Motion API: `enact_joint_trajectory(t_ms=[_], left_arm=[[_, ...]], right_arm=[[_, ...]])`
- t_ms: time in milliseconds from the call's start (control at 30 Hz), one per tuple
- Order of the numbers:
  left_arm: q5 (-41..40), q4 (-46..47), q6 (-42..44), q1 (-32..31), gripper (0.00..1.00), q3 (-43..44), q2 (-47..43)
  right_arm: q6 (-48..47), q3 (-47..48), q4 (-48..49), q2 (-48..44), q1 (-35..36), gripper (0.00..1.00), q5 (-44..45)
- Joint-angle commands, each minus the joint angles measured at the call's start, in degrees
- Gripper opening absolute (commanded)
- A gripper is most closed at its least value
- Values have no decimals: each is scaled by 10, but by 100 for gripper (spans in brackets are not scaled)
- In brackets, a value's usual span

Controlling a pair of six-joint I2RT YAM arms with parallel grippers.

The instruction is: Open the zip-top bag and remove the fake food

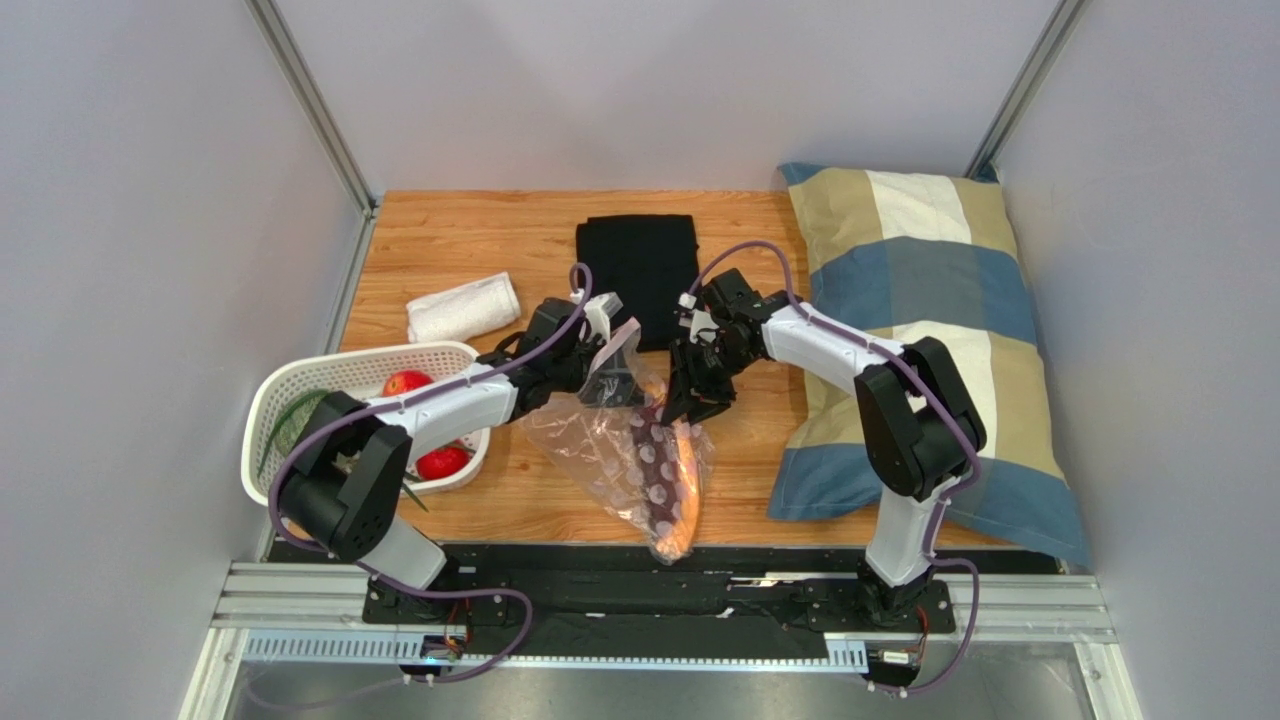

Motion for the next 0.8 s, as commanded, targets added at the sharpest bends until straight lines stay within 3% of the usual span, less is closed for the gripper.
enact_joint_trajectory(t_ms=[0, 33, 100, 367, 533, 767], left_arm=[[40, -66, 16, -15, 0, 19, -53], [28, -82, 22, -15, 0, 19, -59], [11, -98, 31, -15, 0, 19, -70], [-32, -119, 17, -12, 0, 11, -101], [-89, -125, 12, -12, 0, 14, -176], [-144, -137, -5, -7, 0, -1, -268]], right_arm=[[-8, -9, 71, -32, -17, 22, 6], [-7, -14, 72, -42, -17, 7, 6], [0, -24, 71, -56, -16, 0, 4], [10, -57, 43, -100, -18, 0, 47], [17, -74, 18, -112, -26, 0, 79], [18, -109, 30, -137, -53, 0, 58]])
